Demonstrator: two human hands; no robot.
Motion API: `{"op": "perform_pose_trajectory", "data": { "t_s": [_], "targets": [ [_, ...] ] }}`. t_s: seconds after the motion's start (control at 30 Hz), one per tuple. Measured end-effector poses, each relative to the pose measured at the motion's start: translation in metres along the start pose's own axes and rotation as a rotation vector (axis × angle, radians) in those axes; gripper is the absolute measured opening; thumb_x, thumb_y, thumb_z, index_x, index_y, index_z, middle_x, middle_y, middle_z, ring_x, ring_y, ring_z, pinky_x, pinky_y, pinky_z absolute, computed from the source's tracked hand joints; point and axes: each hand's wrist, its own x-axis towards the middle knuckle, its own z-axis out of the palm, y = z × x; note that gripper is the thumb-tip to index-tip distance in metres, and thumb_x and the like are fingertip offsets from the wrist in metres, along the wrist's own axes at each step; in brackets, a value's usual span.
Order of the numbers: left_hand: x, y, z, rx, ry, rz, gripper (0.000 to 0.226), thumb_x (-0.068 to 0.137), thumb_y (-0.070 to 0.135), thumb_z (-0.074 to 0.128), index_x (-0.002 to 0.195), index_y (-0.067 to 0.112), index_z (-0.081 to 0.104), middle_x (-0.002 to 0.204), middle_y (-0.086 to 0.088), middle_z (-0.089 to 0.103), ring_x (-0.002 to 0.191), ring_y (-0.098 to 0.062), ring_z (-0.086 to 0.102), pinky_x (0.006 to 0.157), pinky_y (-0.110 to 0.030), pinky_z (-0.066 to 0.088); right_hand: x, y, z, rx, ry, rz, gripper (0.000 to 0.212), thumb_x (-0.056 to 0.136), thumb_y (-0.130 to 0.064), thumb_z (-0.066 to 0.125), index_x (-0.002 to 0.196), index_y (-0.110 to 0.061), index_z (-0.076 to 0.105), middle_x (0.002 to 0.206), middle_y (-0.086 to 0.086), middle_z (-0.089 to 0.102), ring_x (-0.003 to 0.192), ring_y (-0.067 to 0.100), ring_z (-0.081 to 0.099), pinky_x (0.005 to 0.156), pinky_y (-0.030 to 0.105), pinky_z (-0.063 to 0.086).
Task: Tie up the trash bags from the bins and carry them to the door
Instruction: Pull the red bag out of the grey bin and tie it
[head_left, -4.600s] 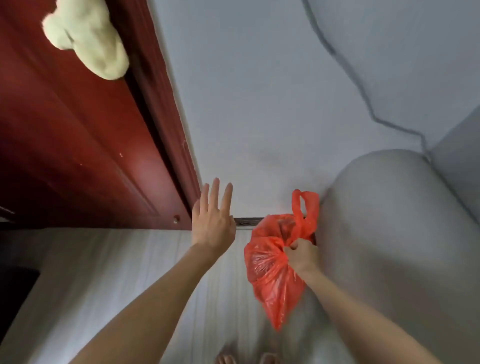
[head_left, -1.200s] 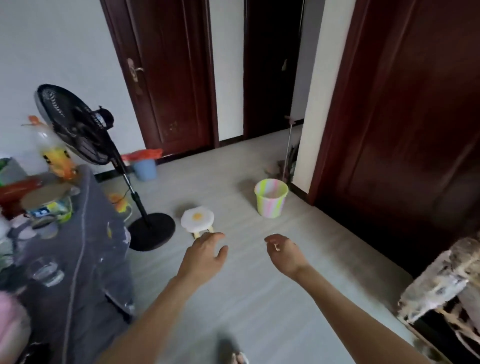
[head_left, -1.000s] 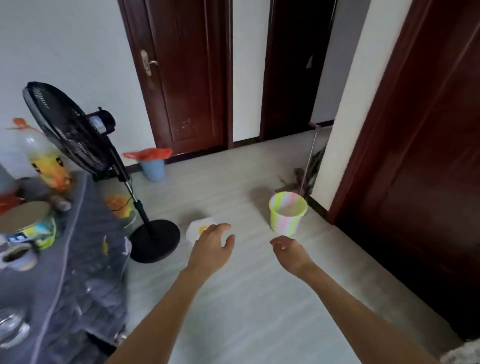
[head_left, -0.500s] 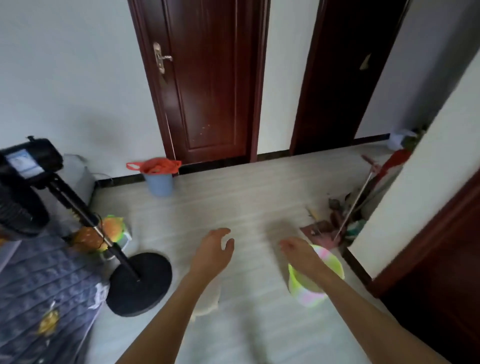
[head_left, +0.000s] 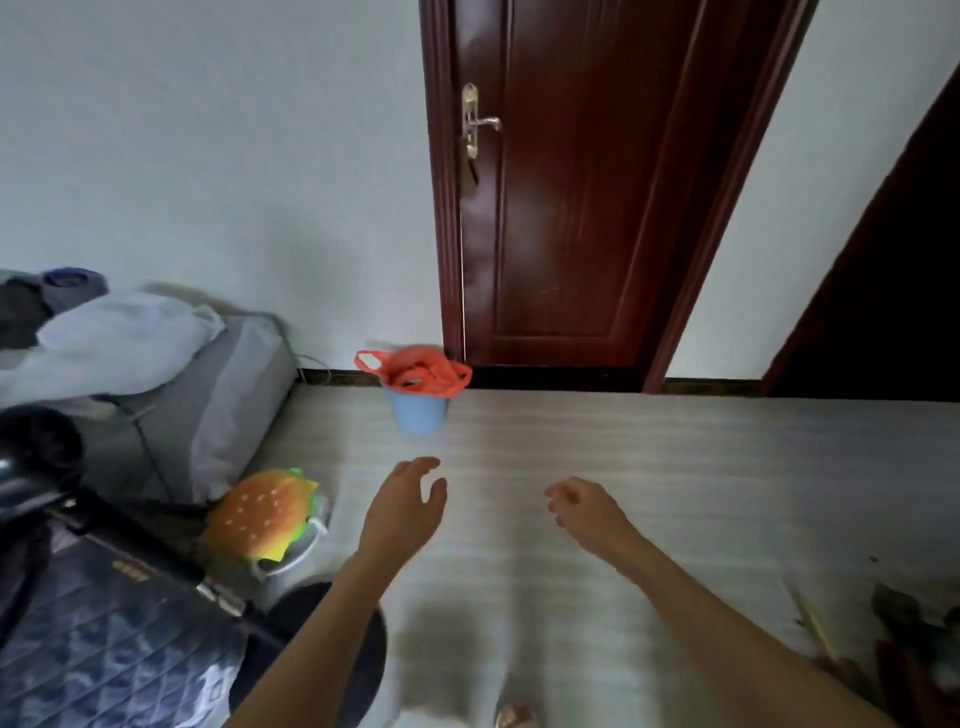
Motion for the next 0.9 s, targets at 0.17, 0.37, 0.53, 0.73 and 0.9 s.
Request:
{"op": "perform_pose_trajectory", "data": {
  "t_s": [0.17, 0.37, 0.53, 0.73, 0.9],
  "targets": [
    [0.163, 0.001, -0.018, 0.022, 0.063, -0.064, 0.033, 0.090, 0.018, 0.053, 0.122, 0.013, 0.056, 0.121, -0.008, 0.057, 0.110, -0.025, 0.057, 0.094, -0.035, 0.044, 0.172, -0.062, -0.023, -0.015, -0.023, -0.008, 0.029, 0.094, -0.018, 0.040, 0.112, -0.005, 0.059, 0.113, 0.015, 0.064, 0.103, 0.029, 0.060, 0.090, 0.037, 0.046],
    [0.307, -0.013, -0.036, 0.039, 0.037, -0.138, 0.032, 0.090, 0.020, 0.053, 0.121, 0.016, 0.055, 0.120, -0.007, 0.057, 0.109, -0.024, 0.057, 0.095, -0.038, 0.045, 0.316, -0.116, -0.016, 0.008, -0.088, 0.010, 0.028, 0.093, -0.014, 0.042, 0.109, -0.003, 0.061, 0.104, 0.013, 0.064, 0.091, 0.022, 0.056, 0.085, 0.034, 0.044],
    [0.471, -0.028, -0.042, 0.081, 0.025, -0.100, 0.026, 0.090, 0.013, 0.049, 0.114, 0.011, 0.060, 0.112, -0.011, 0.060, 0.103, -0.028, 0.058, 0.090, -0.038, 0.047, 0.479, -0.148, -0.005, 0.058, -0.081, 0.019, 0.027, 0.093, -0.015, 0.041, 0.106, -0.002, 0.061, 0.098, 0.013, 0.064, 0.090, 0.026, 0.060, 0.079, 0.035, 0.046],
    [0.652, -0.043, -0.075, 0.147, -0.025, -0.122, 0.034, 0.088, 0.015, 0.048, 0.122, 0.014, 0.056, 0.122, -0.009, 0.057, 0.108, -0.026, 0.057, 0.095, -0.034, 0.044, 0.656, -0.216, 0.012, 0.074, -0.044, 0.081, 0.027, 0.092, -0.012, 0.042, 0.109, -0.003, 0.062, 0.104, 0.017, 0.065, 0.089, 0.022, 0.056, 0.084, 0.035, 0.045],
    [0.734, -0.075, -0.091, 0.131, -0.074, -0.138, 0.034, 0.090, 0.015, 0.048, 0.123, 0.014, 0.055, 0.124, -0.008, 0.055, 0.106, -0.024, 0.059, 0.096, -0.031, 0.043, 0.731, -0.252, 0.034, 0.087, -0.048, 0.124, 0.027, 0.093, -0.013, 0.040, 0.107, -0.006, 0.062, 0.111, 0.020, 0.065, 0.104, 0.036, 0.059, 0.093, 0.040, 0.045]
  ]
}}
